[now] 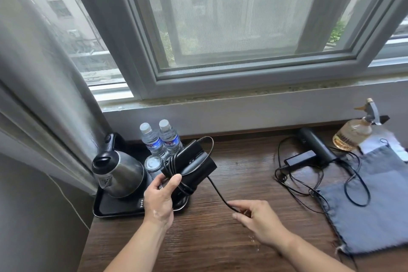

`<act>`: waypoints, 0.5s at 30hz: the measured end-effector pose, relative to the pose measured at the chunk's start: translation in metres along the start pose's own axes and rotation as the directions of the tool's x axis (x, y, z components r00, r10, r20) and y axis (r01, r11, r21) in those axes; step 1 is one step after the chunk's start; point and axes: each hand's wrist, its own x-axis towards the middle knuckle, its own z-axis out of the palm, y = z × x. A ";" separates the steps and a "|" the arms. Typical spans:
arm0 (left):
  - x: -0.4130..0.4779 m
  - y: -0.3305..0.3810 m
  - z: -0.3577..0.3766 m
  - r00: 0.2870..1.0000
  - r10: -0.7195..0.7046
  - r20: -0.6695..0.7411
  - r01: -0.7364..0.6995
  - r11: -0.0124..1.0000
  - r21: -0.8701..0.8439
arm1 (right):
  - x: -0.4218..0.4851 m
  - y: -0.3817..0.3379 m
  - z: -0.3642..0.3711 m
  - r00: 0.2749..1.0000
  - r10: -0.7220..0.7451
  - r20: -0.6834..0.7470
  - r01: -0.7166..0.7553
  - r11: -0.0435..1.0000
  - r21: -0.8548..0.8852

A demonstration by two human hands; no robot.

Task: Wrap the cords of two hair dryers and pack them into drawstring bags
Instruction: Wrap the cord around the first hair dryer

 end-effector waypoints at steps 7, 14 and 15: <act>0.006 -0.004 0.004 0.989 0.045 -0.144 -0.027 0.992 0.124 | -0.002 -0.011 0.001 1.000 -0.013 -0.001 0.013 1.000 0.022; 0.005 -0.002 0.000 0.984 0.145 -0.105 -0.099 0.929 0.356 | -0.009 -0.032 -0.007 0.995 -0.055 0.082 0.061 0.995 -0.076; 0.006 -0.004 -0.001 0.983 0.154 -0.102 -0.104 0.918 0.383 | -0.009 -0.037 -0.009 0.993 -0.070 0.095 0.079 0.992 -0.103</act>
